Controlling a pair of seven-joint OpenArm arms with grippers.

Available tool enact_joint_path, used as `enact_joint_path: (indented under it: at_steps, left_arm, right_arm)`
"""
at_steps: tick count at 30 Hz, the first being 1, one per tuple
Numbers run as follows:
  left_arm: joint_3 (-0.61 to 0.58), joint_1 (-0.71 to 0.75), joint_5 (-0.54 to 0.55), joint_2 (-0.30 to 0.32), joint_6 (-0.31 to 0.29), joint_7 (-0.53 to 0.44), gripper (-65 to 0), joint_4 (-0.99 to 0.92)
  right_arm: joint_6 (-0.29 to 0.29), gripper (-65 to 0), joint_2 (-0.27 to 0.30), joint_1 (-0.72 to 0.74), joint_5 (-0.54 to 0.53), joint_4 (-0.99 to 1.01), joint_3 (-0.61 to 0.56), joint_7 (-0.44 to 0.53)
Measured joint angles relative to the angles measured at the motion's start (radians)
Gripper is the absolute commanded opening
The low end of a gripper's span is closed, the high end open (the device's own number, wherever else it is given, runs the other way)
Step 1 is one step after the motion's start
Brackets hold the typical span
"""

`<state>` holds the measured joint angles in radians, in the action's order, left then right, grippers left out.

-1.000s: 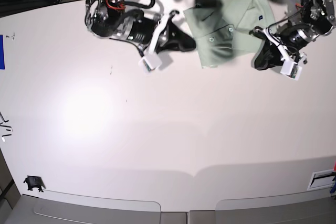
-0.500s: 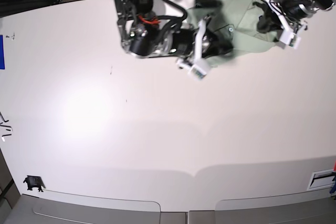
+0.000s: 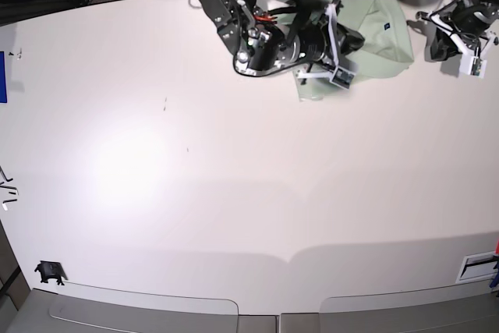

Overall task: Fold the T-shirt properly
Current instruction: 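Drag the folded shirt with the right gripper toward the table center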

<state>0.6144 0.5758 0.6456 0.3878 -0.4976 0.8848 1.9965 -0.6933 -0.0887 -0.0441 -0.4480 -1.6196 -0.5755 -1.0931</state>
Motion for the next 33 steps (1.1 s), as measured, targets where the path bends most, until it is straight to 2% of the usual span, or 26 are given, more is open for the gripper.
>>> enact_joint_path:
  at_steps: [3, 8, 10, 13, 19, 22, 28, 33]
  left_arm:
    - [0.0, 0.0, 0.0, 0.0, 0.0, -0.002, -65.0, 0.0]
    - [0.0, 0.0, 0.0, 0.0, 0.0, -0.003, -65.0, 0.0]
    - [0.0, 0.0, 0.0, 0.0, 0.0, -0.002, -65.0, 0.0]
    - [0.0, 0.0, 0.0, 0.0, 0.0, -0.003, -65.0, 0.0]
    - [0.0, 0.002, 0.0, 0.0, 0.0, -0.003, -65.0, 0.0]
    - [0.0, 0.003, 0.0, 0.0, 0.0, -0.002, -65.0, 0.0]
    - [0.0, 0.003, 0.0, 0.0, 0.0, -0.003, -65.0, 0.0]
    - [0.0, 0.003, 0.0, 0.0, 0.0, -0.022, -65.0, 0.0]
  right_arm:
    - [0.0, -65.0, 0.0, 0.0, 0.019, 0.076, 0.0, 0.007]
    - [0.002, -65.0, 0.0, 0.0, 0.209, 0.135, 0.001, 0.096]
    - [0.078, -65.0, -0.003, 0.002, 0.27, 0.134, 0.006, 0.11]
    - [0.151, -65.0, -0.014, 0.002, 0.346, 0.134, 0.06, 0.143]
    - [0.205, -65.0, -0.014, 0.008, 0.353, 0.133, 0.285, 0.151]
    - [0.228, -65.0, -0.014, 0.009, 0.333, 0.132, 0.423, 0.154]
    - [0.238, -65.0, 0.022, 0.01, 0.132, 0.132, 0.621, 0.084]
    - [0.084, -65.0, 0.039, 0.001, -0.116, 0.096, 0.658, -0.089]
